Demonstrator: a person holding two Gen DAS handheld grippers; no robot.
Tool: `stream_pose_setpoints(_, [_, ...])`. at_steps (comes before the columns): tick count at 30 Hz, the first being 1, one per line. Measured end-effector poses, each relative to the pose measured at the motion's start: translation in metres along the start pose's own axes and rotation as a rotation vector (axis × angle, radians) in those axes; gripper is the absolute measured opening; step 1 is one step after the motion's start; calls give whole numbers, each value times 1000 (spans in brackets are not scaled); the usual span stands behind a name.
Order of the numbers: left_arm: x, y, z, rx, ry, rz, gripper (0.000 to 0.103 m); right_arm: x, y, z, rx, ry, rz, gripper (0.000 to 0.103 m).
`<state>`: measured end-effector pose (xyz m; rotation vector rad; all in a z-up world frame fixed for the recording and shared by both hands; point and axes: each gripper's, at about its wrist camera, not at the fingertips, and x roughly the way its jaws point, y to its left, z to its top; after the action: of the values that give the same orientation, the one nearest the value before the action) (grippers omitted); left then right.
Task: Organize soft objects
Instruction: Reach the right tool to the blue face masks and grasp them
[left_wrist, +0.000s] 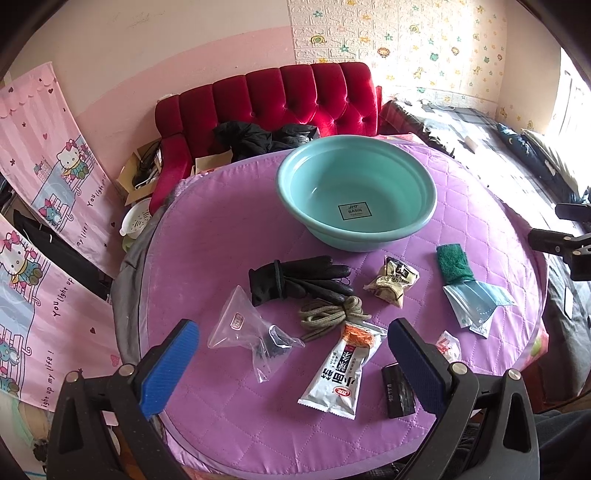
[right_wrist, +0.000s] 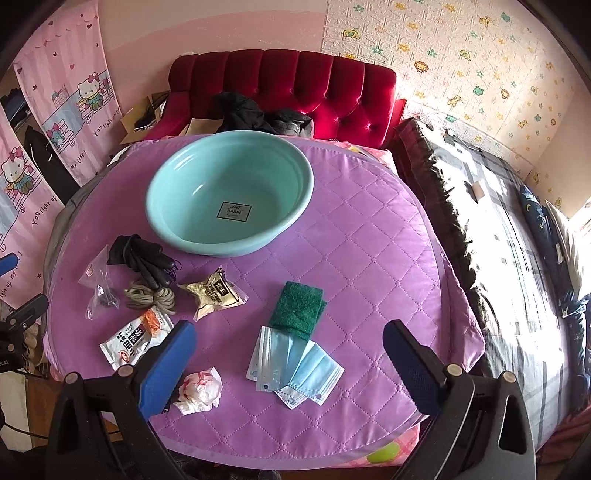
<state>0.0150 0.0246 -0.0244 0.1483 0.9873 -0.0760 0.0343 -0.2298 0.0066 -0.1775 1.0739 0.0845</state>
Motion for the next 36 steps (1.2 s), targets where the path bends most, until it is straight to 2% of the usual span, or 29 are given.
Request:
stream_pose_setpoints(8, [27, 11, -14, -29, 15, -3, 103, 40, -15, -1, 8, 39, 2, 103])
stream_pose_setpoints(12, [44, 12, -24, -23, 36, 7, 103, 67, -19, -7, 34, 91, 36, 103])
stream_pose_setpoints(26, [97, 26, -56, -64, 120, 22, 103, 156, -25, -49, 83, 266, 29, 103])
stream_pose_setpoints(36, [105, 30, -64, -77, 149, 40, 103, 199, -19, -72, 97, 340, 44, 103])
